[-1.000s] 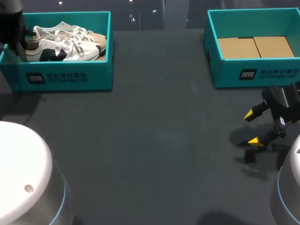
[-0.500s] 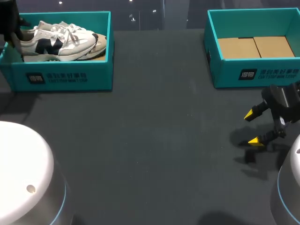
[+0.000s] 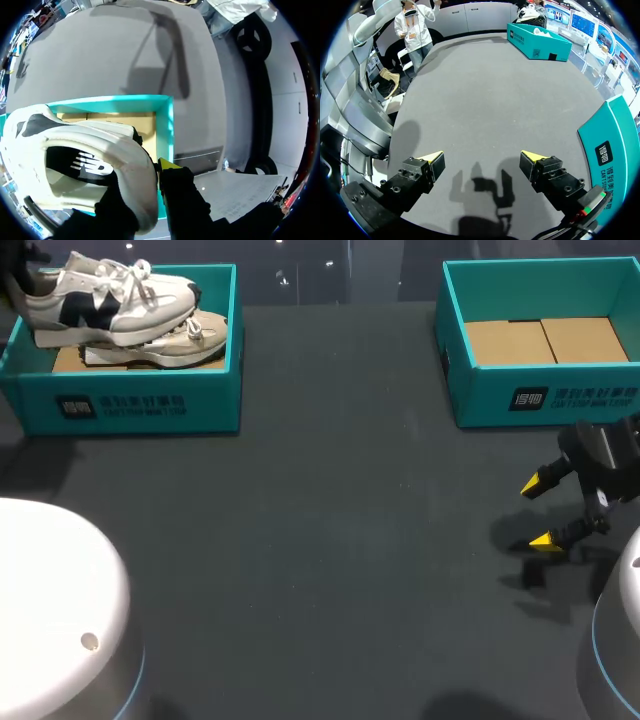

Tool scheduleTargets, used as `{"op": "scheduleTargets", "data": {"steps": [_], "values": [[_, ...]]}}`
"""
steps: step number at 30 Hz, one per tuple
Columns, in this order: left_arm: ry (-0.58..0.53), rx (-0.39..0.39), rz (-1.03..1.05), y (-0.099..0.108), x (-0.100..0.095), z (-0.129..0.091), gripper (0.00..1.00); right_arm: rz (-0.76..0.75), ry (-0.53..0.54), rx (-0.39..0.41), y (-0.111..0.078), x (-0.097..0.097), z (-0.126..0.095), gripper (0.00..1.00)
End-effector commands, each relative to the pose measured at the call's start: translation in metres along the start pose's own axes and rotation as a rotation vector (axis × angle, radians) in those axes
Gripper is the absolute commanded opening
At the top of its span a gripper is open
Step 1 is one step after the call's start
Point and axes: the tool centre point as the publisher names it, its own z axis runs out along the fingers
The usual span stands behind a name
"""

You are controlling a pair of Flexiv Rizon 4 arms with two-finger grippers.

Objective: Take the shoe out of the shoebox, open the shoe tongue, remove and reinsert the insole, then place the shoe into the shoebox

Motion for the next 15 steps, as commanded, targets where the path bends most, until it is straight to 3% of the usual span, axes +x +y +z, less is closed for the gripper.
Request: {"op": "scheduleTargets", "data": {"steps": [1, 15], "values": [[0.006, -0.010, 0.009, -0.014, 0.002, -0.034, 0.00, 0.000, -0.001, 0.001, 0.000, 0.001, 0.000, 1.00], [0.074, -0.051, 0.028, -0.063, -0.021, -0.112, 0.00, 0.000, -0.001, 0.001, 0.000, 0.001, 0.000, 1.00]]}}
